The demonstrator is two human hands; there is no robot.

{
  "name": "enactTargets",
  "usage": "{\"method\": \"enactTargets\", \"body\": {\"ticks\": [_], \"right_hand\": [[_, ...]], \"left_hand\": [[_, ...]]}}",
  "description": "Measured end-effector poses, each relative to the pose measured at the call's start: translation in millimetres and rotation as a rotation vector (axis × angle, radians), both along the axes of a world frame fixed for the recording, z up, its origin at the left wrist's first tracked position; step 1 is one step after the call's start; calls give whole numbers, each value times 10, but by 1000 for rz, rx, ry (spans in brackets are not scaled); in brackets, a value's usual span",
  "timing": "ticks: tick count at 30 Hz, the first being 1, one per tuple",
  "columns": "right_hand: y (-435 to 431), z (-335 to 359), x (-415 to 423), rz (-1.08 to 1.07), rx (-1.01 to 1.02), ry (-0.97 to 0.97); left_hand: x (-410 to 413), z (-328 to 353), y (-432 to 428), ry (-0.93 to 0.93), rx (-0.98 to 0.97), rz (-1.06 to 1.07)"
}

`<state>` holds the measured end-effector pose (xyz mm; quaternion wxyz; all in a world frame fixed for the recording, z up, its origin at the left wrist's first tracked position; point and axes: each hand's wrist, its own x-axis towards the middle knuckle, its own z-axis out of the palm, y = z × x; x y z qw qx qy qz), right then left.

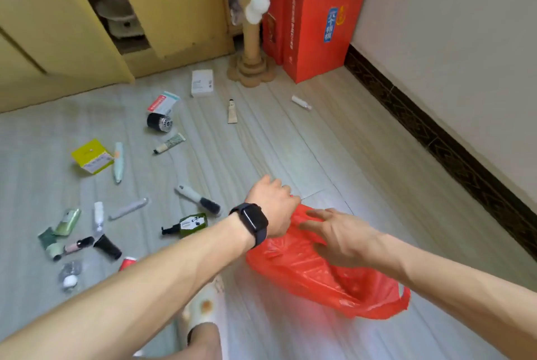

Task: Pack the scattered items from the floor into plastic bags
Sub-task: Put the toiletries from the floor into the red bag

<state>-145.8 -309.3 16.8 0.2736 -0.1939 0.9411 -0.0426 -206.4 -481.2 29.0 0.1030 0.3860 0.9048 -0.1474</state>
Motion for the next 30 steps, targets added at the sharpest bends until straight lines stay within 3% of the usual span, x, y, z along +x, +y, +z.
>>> {"method": "enactTargets", "body": {"ticks": [3,10,17,22,30], "right_hand": [[-383,383,-216,4,-87,150],[-1465,1153,-293,118,-167,372],[-2228,1399,-252,251,-188,391],[-2470,1052,-351,280,-180,294],[-2466,-649,-341,131,24,-68]], "left_hand": [[-52,446,-716,54,57,224],[199,1199,-2436,151,-127,573],[574,1163,-3192,134,-8,826],[680,633,-3426,-14,24,913],[974,-938,-3427,-453,-20,1018]]}}
